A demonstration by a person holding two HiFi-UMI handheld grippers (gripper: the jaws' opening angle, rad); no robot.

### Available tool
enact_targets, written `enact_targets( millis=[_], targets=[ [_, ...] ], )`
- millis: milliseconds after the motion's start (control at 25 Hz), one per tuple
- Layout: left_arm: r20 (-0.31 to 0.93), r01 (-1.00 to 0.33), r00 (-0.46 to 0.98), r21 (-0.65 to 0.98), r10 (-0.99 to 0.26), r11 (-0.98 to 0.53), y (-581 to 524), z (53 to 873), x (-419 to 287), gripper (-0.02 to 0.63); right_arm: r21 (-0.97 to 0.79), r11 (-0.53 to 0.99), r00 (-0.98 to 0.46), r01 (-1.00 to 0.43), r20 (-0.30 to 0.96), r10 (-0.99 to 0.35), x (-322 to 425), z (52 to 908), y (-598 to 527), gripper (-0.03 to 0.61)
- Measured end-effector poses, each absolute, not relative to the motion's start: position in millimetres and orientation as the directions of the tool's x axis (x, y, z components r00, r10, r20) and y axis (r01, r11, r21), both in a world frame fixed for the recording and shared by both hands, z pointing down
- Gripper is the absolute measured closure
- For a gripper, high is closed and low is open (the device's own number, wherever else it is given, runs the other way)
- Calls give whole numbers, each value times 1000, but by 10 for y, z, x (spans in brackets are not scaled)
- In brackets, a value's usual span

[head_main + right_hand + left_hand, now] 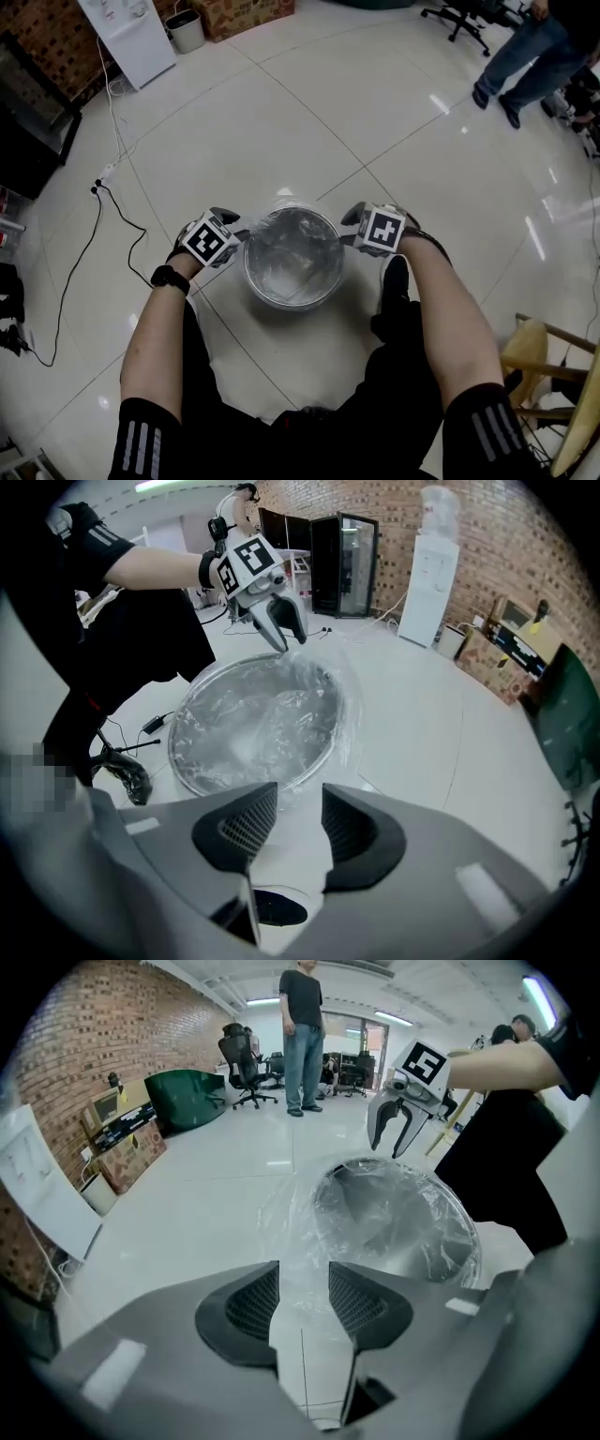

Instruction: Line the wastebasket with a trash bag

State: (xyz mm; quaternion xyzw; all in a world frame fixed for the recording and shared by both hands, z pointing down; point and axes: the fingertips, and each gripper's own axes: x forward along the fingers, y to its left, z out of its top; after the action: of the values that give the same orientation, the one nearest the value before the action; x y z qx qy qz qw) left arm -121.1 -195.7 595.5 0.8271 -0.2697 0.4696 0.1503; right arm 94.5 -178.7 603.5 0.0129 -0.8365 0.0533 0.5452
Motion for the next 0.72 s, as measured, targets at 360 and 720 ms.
enact_targets(
  millis=[360,720],
  targets=[
    [863,-644,448,130,-234,-754,-2057,6187,-1200,510,-222,958,-457,-180,881,118,1035,6142,-1906,466],
    [908,-638,400,174,-129,-750,-1977,6612,-1219,537,-261,951,-355,-168,916,188,1129,6530,-1843,466]
  ],
)
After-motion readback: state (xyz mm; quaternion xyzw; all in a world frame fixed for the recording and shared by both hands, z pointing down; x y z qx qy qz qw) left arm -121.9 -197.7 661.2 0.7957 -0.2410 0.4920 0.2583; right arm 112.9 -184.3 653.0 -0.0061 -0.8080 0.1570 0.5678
